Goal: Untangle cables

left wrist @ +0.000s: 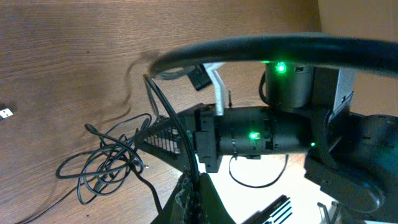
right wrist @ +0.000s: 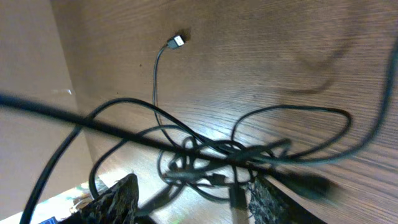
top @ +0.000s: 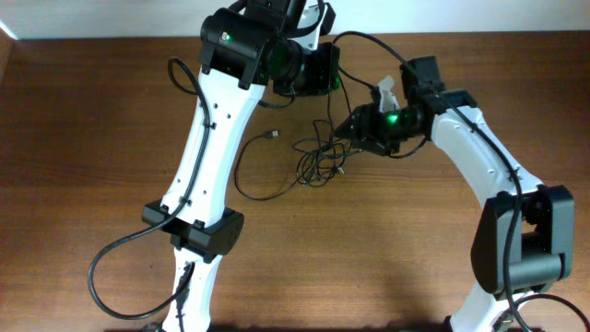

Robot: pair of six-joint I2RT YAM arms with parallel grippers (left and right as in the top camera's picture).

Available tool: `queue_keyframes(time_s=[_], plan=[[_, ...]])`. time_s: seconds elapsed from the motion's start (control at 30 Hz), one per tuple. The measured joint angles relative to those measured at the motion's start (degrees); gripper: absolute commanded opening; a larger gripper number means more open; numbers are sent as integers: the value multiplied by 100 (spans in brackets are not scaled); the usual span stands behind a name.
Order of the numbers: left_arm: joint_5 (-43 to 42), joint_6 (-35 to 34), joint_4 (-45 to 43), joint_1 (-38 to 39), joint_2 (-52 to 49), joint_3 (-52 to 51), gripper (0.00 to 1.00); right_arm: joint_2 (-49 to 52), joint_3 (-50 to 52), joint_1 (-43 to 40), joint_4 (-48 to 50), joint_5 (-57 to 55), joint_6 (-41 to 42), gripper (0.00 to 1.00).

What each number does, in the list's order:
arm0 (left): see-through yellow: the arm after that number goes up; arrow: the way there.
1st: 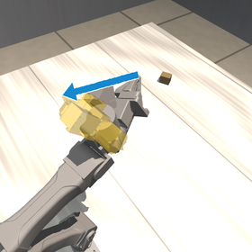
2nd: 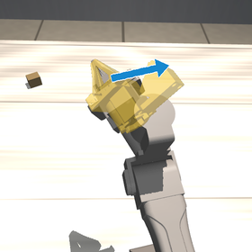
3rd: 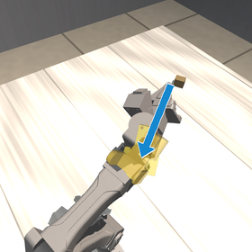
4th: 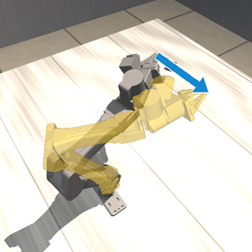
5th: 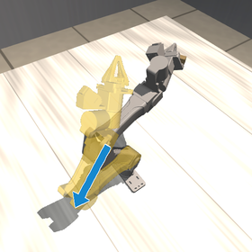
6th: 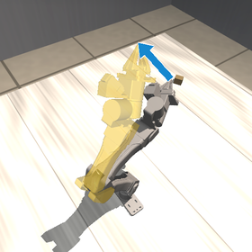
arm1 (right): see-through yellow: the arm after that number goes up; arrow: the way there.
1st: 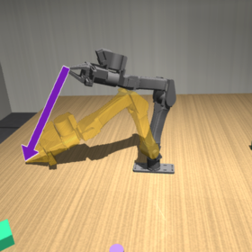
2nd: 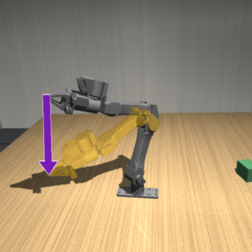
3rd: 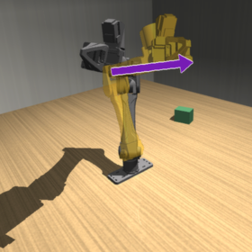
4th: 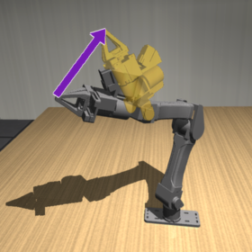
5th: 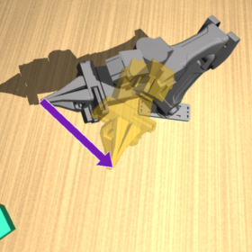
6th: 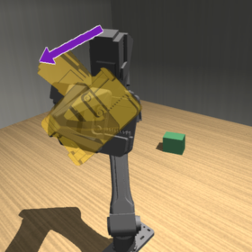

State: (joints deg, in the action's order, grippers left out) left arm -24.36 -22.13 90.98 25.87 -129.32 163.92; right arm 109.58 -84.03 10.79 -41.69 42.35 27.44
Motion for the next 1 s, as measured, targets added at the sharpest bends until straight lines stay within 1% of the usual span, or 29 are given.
queue_keyframes(time_s=[0.07, 0.1, 0.13, 0.17, 0.2, 0.23, 0.33, 0.43, 0.5, 0.57, 0.63, 0.67, 0.7, 0.73, 0.77, 0.8, 0.83, 0.87, 0.9, 0.93, 0.97, 1.0], plan=[[2, 0, 2, 0, 0, 0, 0, 149, 0, 245, 149, -2, 297, 51], [2, 0, 2, 0, 0, 0, 0, 264, 0, 334, 190, 20, 396, 41], [2, 0, 2, 0, 0, 0, 0, 323, 0, 352, 184, 20, 420, 34], [2, 0, 2, 0, 0, 0, 0, 369, 0, 356, 149, 20, 433, 25], [2, 0, 2, 0, 0, 0, 0, 400, 0, 356, 94, 24, 479, 8], [68, 0, 2, 0, 0, 0, 0, 400, 0, 356, 57, 35, 468, 4], [490, -2, 4, 0, 0, 0, 0, 404, -2, 356, -404, 57, 173, 4], [1513, -2, 175, 0, 0, 0, 0, 393, -2, 221, -861, 76, -332, 4], [2170, -2, 514, -9, 0, 0, 0, 232, -2, -50, -1147, -92, -533, 4], [2413, 24, 577, -243, 0, -68, 0, -361, -2, -472, -1346, -396, -658, 4], [2380, 101, 584, -629, 24, -431, 0, -1386, -2, -669, -1556, -892, -678, 4], [2350, 225, 581, -813, 22, -664, 5, -1720, -2, -658, -1598, -1045, -664, 4], [2323, 363, 568, -887, 44, -859, 13, -2028, -2, -658, -1620, -1182, -643, 4], [2306, 509, 566, -933, 44, -1056, 36, -2380, -13, -658, -1637, -1333, -597, 4], [2304, 688, 549, -951, 44, -1296, 78, -2667, -68, -658, -1687, -1484, -557, 4], [2369, 894, 555, -973, 44, -1471, 99, -2861, -208, -675, -1856, -1626, -516, 4], [2406, 1108, 555, -1014, 44, -1615, 100, -2983, -385, -675, -2000, -1711, -494, 4], [2430, 1241, 546, -1027, 44, -1683, 98, -3003, -483, -675, -2135, -1755, -490, 4], [2446, 1370, 485, -1032, 44, -1700, 89, -3003, -516, -675, -2258, -1792, -487, 4], [2387, 1556, 391, -1032, 44, -1703, 85, -3003, -516, -673, -2347, -1812, -490, 4], [1976, 1917, 271, -1032, 44, -1703, 85, -3003, -518, -673, -2367, -1814, -490, 4], [1226, 2535, 162, -1043, 44, -1703, 85, -3003, -518, -647, -2376, -1818, -490, 4]])
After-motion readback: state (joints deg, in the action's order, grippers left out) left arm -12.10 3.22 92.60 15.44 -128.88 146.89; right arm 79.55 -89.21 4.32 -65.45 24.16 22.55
